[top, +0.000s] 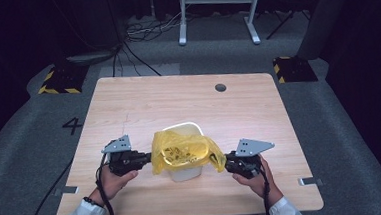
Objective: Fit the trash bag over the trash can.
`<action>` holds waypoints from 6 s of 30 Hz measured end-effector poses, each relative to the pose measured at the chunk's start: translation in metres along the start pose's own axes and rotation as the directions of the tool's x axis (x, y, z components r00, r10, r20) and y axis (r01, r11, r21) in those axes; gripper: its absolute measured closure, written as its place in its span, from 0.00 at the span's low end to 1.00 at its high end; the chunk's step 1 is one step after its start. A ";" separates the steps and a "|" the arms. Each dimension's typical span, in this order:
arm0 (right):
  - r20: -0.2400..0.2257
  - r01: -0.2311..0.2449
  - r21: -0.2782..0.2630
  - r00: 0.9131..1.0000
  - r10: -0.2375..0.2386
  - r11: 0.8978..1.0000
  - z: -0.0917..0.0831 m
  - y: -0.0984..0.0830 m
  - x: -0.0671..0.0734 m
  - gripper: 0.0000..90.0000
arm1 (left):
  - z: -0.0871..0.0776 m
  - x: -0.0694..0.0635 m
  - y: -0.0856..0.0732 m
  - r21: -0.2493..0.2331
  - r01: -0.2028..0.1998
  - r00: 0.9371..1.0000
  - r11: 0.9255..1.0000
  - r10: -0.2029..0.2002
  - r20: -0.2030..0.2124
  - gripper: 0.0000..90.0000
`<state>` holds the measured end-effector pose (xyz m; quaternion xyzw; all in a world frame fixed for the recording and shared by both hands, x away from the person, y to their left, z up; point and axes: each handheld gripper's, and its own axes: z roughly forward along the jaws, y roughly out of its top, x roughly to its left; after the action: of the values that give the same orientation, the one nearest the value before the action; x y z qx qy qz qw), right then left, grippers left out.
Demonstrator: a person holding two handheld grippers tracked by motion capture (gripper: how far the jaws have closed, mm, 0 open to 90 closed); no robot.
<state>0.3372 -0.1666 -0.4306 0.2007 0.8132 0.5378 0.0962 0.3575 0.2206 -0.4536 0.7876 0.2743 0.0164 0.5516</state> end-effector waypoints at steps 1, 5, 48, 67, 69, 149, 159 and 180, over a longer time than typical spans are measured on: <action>0.006 -0.009 -0.005 1.000 0.009 1.000 0.000 -0.001 -0.001 1.00 | 0.000 0.000 -0.001 -0.005 0.005 1.000 1.000 -0.005 0.000 0.96; 0.026 -0.017 -0.013 1.000 0.017 1.000 -0.001 -0.001 -0.002 0.99 | -0.005 -0.004 -0.003 -0.023 -0.034 0.999 0.999 0.033 -0.030 0.85; 0.383 -0.083 -0.058 0.918 0.099 0.995 -0.073 0.014 -0.018 0.39 | -0.051 -0.078 0.031 0.016 -0.303 0.928 0.953 0.299 -0.224 0.32; 0.233 0.081 -0.007 0.969 -0.077 0.997 -0.058 0.070 0.047 0.43 | -0.035 -0.068 0.050 0.142 -0.345 0.889 0.928 0.372 -0.267 0.78; 0.239 0.077 0.026 0.968 -0.080 0.997 -0.049 0.068 0.042 0.50 | -0.033 -0.065 0.050 0.158 -0.345 0.886 0.925 0.376 -0.270 0.82; 0.131 0.034 0.043 0.991 -0.040 0.998 0.055 0.042 -0.055 0.95 | 0.021 0.002 0.053 0.132 -0.268 0.934 0.954 0.291 -0.207 1.00; 0.153 0.014 0.049 0.988 -0.021 0.999 0.059 0.041 -0.057 0.99 | 0.047 0.017 0.044 0.190 -0.206 0.962 0.960 0.234 -0.139 1.00; 0.212 -0.062 0.058 0.976 0.048 0.996 0.032 0.021 -0.059 0.58 | 0.008 0.012 0.025 0.078 -0.099 0.973 0.992 0.113 -0.204 0.38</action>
<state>0.4066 -0.1580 -0.4278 0.2818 0.8095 0.4895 0.1601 0.3809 0.2132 -0.4383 0.8132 0.2884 0.1187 0.4913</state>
